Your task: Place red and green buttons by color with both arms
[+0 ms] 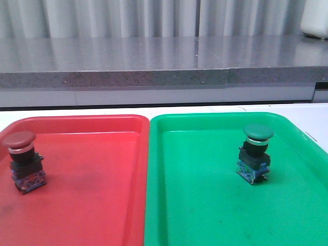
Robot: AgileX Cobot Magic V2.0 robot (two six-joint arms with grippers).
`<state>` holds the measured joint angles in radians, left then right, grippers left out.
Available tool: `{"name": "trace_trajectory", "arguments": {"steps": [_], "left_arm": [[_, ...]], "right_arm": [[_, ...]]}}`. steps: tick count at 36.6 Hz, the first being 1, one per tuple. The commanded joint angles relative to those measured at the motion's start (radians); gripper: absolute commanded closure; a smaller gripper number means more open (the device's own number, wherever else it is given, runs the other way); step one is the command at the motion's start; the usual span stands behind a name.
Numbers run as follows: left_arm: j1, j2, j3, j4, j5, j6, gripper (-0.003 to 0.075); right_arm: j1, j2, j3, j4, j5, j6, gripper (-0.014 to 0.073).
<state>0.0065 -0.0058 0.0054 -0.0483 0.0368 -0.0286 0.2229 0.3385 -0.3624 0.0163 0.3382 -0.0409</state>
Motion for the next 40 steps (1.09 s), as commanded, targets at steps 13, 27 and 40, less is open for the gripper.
{"name": "trace_trajectory", "arguments": {"steps": [13,27,40], "left_arm": [[0.003,-0.014,0.024,-0.008,-0.084,-0.007,0.074],[0.003,-0.014,0.024,-0.008,-0.084,-0.007,0.074],[0.003,-0.014,0.024,-0.008,-0.084,-0.007,0.074]], "right_arm": [[-0.188,-0.367,0.382,-0.016,-0.338,-0.006,0.0701],[-0.195,-0.365,0.383,-0.016,-0.338,-0.006,0.0701],[-0.202,-0.365,0.383,-0.016,-0.338,-0.006,0.0701]]}}
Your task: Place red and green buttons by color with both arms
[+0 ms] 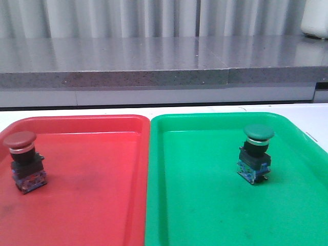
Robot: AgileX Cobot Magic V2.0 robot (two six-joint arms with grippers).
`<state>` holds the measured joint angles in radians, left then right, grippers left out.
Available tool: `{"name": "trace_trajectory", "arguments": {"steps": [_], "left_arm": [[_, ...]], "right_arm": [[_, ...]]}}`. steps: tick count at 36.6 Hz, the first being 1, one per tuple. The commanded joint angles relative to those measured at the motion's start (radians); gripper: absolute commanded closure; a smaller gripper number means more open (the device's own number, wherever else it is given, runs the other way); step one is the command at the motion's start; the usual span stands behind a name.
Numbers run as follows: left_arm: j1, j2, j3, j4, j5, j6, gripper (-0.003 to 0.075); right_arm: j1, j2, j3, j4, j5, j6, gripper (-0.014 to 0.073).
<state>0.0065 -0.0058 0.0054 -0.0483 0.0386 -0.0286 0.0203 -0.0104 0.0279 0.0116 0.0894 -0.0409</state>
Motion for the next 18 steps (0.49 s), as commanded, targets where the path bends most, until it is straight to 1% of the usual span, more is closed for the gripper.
{"name": "trace_trajectory", "arguments": {"steps": [1,4,18], "left_arm": [[0.003,-0.014,0.024,-0.008,-0.086,-0.007,0.074],[0.003,-0.014,0.024,-0.008,-0.086,-0.007,0.074],[0.003,-0.014,0.024,-0.008,-0.086,-0.007,0.074]], "right_arm": [[0.006,-0.016,-0.007,-0.012,-0.089,-0.006,0.0701],[0.02,-0.016,-0.007,-0.012,-0.089,-0.006,0.0701],[0.021,-0.016,-0.007,-0.012,-0.089,-0.006,0.0701]]}}
